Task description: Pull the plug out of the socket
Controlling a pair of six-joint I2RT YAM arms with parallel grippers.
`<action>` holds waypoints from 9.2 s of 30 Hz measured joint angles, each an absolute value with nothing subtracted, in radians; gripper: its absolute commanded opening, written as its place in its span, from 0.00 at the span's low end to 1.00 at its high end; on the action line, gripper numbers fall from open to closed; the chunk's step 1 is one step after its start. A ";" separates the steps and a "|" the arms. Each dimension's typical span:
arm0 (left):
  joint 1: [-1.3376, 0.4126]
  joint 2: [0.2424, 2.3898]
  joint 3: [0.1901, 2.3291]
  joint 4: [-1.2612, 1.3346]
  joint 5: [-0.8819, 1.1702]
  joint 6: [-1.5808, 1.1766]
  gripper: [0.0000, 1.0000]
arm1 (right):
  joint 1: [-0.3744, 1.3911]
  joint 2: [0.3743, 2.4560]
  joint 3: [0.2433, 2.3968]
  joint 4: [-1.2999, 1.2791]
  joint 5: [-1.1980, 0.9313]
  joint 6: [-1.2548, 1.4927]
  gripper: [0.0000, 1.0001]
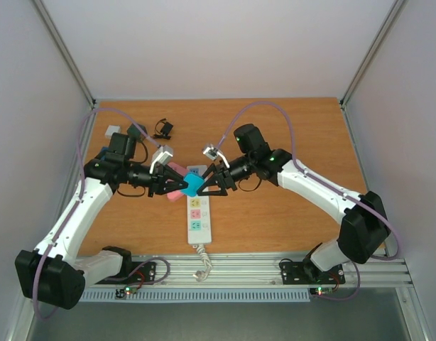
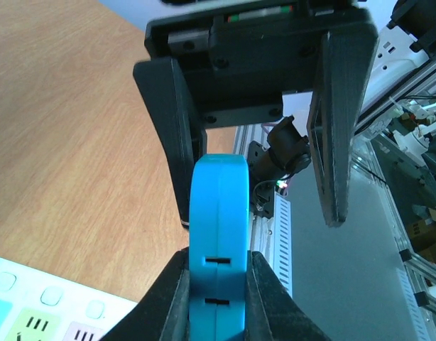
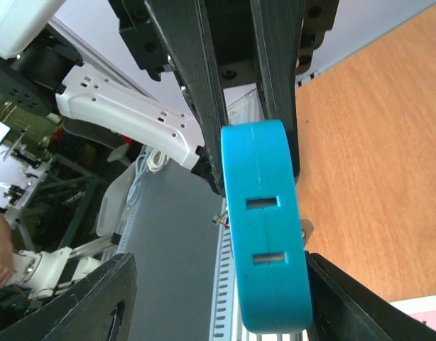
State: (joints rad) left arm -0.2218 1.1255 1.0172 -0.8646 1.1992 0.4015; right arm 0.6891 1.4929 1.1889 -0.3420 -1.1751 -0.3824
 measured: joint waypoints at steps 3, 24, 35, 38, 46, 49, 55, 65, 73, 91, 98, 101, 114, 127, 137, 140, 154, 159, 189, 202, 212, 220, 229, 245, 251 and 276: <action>-0.222 1.126 1.017 -0.852 1.200 0.392 0.01 | 0.698 1.509 1.188 -0.345 -1.178 -0.374 0.63; -0.222 1.127 0.998 -0.769 1.268 0.319 0.01 | 0.713 1.530 1.274 -0.436 -1.186 -0.390 0.48; -0.225 1.127 0.979 -0.751 1.243 0.302 0.01 | 0.723 1.562 1.310 -0.426 -1.177 -0.339 0.65; -0.224 1.128 0.980 -0.751 1.224 0.316 0.01 | 0.728 1.564 1.323 -0.412 -1.156 -0.319 0.72; -0.181 1.137 0.980 -0.752 1.165 0.351 0.01 | 0.691 1.568 1.324 -0.336 -1.121 -0.272 0.94; -0.141 1.146 0.979 -0.753 1.135 0.369 0.01 | 0.653 1.568 1.323 -0.293 -1.111 -0.259 0.97; -0.004 1.189 0.939 -0.721 0.958 0.365 0.01 | 0.590 1.530 1.288 -0.253 -1.110 -0.249 0.99; 0.202 1.370 0.928 -0.598 0.709 0.318 0.01 | 0.559 1.520 1.201 -0.282 -1.083 -0.308 0.99; 0.279 1.549 0.955 -0.546 0.619 0.295 0.01 | 0.559 1.523 1.161 -0.297 -1.070 -0.352 0.98; 0.302 1.805 1.089 -0.487 0.638 0.234 0.15 | 0.559 1.547 1.097 -0.279 -1.069 -0.360 0.98; 0.302 1.839 1.114 -0.483 0.643 0.210 0.49 | 0.559 1.554 1.087 -0.277 -1.068 -0.360 0.98; 0.302 1.839 1.116 -0.480 0.631 0.207 0.56 | 0.559 1.554 1.087 -0.276 -1.068 -0.360 0.98; 0.302 1.713 1.111 -0.497 0.610 0.255 0.90 | 0.559 1.579 1.087 -0.276 -1.029 -0.376 0.97; 0.242 1.607 0.997 -0.583 0.815 0.319 0.94 | 0.575 1.659 1.087 -0.266 -0.856 -0.464 0.96; 0.175 1.654 0.911 -0.564 0.995 0.242 0.84 | 0.622 1.709 1.088 -0.193 -0.734 -0.569 0.96; 0.172 1.702 0.908 -0.556 1.037 0.232 0.83 | 0.631 1.732 1.089 -0.180 -0.704 -0.601 0.96; 0.133 1.854 0.902 -0.518 1.124 0.213 0.77 | 0.662 1.794 1.089 -0.130 -0.614 -0.749 0.98; 0.133 1.879 0.902 -0.512 1.151 0.215 0.73 | 0.665 1.838 1.094 -0.107 -0.599 -0.823 0.99; 0.120 2.019 0.971 -0.631 1.301 0.385 0.53 | 0.689 2.030 1.274 -0.117 -0.510 -1.082 0.98; 0.109 2.211 1.237 -1.238 1.389 0.992 0.51 | 0.688 2.032 1.274 -0.147 -0.543 -1.104 0.96; 0.104 2.248 1.237 -1.367 1.429 1.124 0.52 | 0.688 2.032 1.274 -0.151 -0.551 -1.104 0.96; 0.106 2.243 1.231 -1.369 1.432 1.151 0.52 | 0.688 2.030 1.274 -0.151 -0.554 -1.102 0.96; 0.176 2.212 1.172 -1.399 1.451 1.163 1.00 | 0.688 2.030 1.273 -0.154 -0.550 -1.101 0.96; 0.269 1.427 0.825 -0.598 1.098 0.250 1.00 | 0.688 2.027 1.273 -0.159 -0.550 -1.097 0.96; 0.251 1.220 0.825 -0.512 0.891 0.187 1.00 | 0.688 2.004 1.247 -0.164 -0.550 -1.093 0.96; -0.406 0.915 0.624 -0.439 0.082 0.858 1.00 | 0.686 1.966 1.200 -0.148 -0.585 -0.952 0.96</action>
